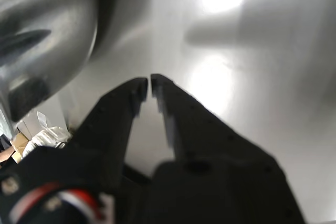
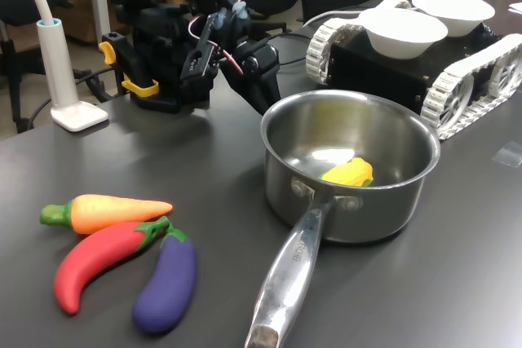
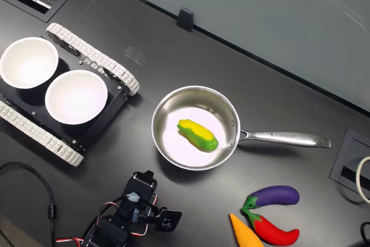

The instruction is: Pick up the chilli and place them in the pan

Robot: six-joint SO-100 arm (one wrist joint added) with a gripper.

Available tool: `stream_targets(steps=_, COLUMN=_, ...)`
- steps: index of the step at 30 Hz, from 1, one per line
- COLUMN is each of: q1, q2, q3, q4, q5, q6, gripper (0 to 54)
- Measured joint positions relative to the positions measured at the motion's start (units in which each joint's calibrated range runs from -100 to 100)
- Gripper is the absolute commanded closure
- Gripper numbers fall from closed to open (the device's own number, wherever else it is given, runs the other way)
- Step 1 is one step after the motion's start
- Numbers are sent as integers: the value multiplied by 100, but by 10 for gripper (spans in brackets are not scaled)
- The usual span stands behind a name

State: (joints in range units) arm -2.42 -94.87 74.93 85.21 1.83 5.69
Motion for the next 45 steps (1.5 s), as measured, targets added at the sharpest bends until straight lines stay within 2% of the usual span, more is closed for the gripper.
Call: stream_targets(steps=45, q1=-187, q2=0, q3=0, q4=0, q5=98, q6=9, gripper=536)
